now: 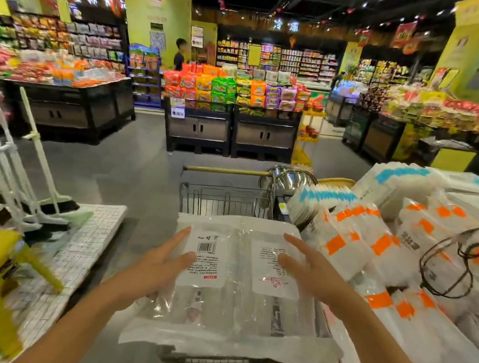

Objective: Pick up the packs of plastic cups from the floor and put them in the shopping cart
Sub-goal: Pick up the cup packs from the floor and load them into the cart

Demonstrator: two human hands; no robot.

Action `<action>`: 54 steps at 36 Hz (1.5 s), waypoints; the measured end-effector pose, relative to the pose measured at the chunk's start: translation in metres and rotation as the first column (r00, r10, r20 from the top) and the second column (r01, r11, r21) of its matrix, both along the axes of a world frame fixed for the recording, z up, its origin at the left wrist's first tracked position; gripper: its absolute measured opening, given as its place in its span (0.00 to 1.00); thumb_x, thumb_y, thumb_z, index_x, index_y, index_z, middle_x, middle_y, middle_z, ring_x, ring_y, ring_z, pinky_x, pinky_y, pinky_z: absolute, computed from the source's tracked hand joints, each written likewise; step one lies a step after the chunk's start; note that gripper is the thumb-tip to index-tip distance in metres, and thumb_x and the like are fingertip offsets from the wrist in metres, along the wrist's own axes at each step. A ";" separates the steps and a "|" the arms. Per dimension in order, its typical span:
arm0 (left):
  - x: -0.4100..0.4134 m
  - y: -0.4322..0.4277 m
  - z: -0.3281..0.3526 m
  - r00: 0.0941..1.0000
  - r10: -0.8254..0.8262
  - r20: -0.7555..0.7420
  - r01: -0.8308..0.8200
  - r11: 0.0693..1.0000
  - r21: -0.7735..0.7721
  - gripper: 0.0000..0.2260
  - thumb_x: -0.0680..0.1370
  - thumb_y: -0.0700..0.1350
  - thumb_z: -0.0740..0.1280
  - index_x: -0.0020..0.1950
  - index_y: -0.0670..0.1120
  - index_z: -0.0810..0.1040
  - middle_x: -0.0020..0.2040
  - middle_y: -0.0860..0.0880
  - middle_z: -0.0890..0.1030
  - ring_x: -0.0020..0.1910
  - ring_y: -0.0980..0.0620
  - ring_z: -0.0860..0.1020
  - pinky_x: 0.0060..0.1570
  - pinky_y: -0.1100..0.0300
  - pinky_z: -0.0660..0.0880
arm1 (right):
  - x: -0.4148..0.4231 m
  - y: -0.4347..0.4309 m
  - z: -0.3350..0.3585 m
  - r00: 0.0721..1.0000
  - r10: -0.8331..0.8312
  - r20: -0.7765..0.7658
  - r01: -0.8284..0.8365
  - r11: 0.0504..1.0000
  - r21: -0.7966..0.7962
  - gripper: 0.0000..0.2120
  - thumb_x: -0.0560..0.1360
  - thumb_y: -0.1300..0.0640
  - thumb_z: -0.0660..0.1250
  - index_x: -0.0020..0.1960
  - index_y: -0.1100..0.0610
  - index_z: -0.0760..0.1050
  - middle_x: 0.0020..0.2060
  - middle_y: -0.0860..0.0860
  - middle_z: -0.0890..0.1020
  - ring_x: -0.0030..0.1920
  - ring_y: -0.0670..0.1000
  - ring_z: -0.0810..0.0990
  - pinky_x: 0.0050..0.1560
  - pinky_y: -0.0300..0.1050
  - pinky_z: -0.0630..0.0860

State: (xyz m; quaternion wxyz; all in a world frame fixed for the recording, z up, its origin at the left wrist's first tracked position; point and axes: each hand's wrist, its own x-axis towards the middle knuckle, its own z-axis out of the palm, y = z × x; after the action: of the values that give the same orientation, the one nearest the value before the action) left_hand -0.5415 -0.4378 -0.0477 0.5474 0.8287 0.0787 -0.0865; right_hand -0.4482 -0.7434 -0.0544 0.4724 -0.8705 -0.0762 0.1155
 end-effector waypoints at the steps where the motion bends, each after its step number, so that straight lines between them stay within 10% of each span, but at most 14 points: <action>1: 0.014 -0.001 -0.002 1.000 0.006 -0.001 -0.006 1.000 0.004 0.26 0.76 0.66 0.63 0.69 0.79 0.54 0.74 0.62 0.65 0.65 0.55 0.71 0.53 0.47 0.76 | 0.015 0.000 -0.002 1.000 0.009 0.005 -0.009 1.000 0.002 0.26 0.77 0.42 0.68 0.73 0.37 0.65 0.64 0.45 0.76 0.55 0.47 0.81 0.59 0.51 0.79; 8: 0.114 -0.010 -0.014 0.995 0.102 -0.002 -0.102 0.993 0.054 0.27 0.78 0.61 0.62 0.73 0.73 0.53 0.71 0.62 0.67 0.56 0.58 0.74 0.46 0.50 0.79 | 0.122 0.002 -0.015 0.994 0.076 0.072 -0.074 0.997 -0.030 0.27 0.79 0.43 0.65 0.76 0.41 0.63 0.69 0.49 0.73 0.61 0.49 0.75 0.60 0.45 0.74; 15: 0.197 -0.001 -0.050 0.992 0.125 0.026 -0.126 0.991 0.047 0.27 0.80 0.58 0.63 0.74 0.72 0.54 0.57 0.76 0.67 0.53 0.66 0.74 0.48 0.54 0.80 | 0.212 0.017 -0.044 0.992 0.121 0.040 -0.119 0.991 -0.061 0.27 0.81 0.48 0.64 0.77 0.44 0.61 0.58 0.45 0.72 0.41 0.36 0.73 0.32 0.24 0.70; 21: 0.273 0.023 -0.109 0.993 0.116 -0.008 -0.116 0.993 0.032 0.32 0.77 0.59 0.66 0.77 0.65 0.55 0.73 0.63 0.63 0.73 0.57 0.64 0.72 0.53 0.63 | 0.292 0.046 -0.112 0.995 0.105 -0.003 -0.105 0.991 -0.080 0.28 0.80 0.49 0.65 0.78 0.46 0.61 0.66 0.48 0.74 0.56 0.46 0.76 0.37 0.24 0.72; 29: 0.382 0.067 -0.217 0.984 0.101 -0.147 -0.091 0.993 0.072 0.29 0.81 0.50 0.63 0.77 0.64 0.51 0.67 0.65 0.64 0.68 0.60 0.65 0.69 0.58 0.60 | 0.391 0.098 -0.232 0.990 0.052 -0.129 -0.072 0.985 -0.155 0.30 0.79 0.44 0.64 0.78 0.42 0.58 0.71 0.52 0.70 0.67 0.51 0.73 0.65 0.54 0.75; 33: 0.424 0.084 -0.275 0.971 0.110 -0.213 -0.098 0.993 0.065 0.31 0.82 0.45 0.62 0.78 0.63 0.50 0.67 0.60 0.70 0.63 0.55 0.74 0.66 0.51 0.72 | 0.426 0.123 -0.290 0.980 0.039 -0.196 -0.082 0.974 -0.214 0.29 0.81 0.46 0.61 0.79 0.42 0.55 0.75 0.53 0.62 0.72 0.54 0.66 0.71 0.52 0.68; 41: 0.463 0.094 -0.377 0.942 0.078 -0.327 -0.073 0.997 0.027 0.33 0.82 0.41 0.62 0.79 0.60 0.48 0.67 0.63 0.66 0.58 0.66 0.72 0.53 0.73 0.73 | 0.451 0.136 -0.384 0.951 0.009 -0.308 -0.084 0.969 -0.231 0.29 0.82 0.45 0.59 0.79 0.38 0.51 0.79 0.51 0.54 0.77 0.54 0.57 0.74 0.54 0.64; 45: 0.470 0.092 -0.404 0.931 0.075 -0.356 -0.065 0.997 0.039 0.36 0.81 0.41 0.63 0.79 0.60 0.45 0.69 0.57 0.71 0.62 0.59 0.75 0.59 0.63 0.75 | 0.452 0.141 -0.405 0.940 -0.024 -0.341 -0.054 0.975 -0.218 0.29 0.82 0.45 0.57 0.79 0.36 0.48 0.80 0.51 0.44 0.80 0.51 0.42 0.77 0.57 0.51; 54: 0.479 0.089 -0.406 0.913 0.123 -0.389 -0.079 0.989 0.127 0.34 0.81 0.51 0.62 0.74 0.73 0.42 0.66 0.46 0.71 0.59 0.49 0.76 0.61 0.45 0.76 | 0.462 0.143 -0.399 0.916 -0.040 -0.399 -0.062 0.969 -0.239 0.29 0.83 0.46 0.55 0.78 0.35 0.44 0.80 0.51 0.39 0.79 0.57 0.47 0.75 0.55 0.56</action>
State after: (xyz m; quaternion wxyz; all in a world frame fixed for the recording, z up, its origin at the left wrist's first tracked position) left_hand -0.0628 -0.3485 -0.4535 0.4781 0.8175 0.2348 -0.2192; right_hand 0.0139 -0.6001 -0.4537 0.3652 -0.8798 0.0321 0.3026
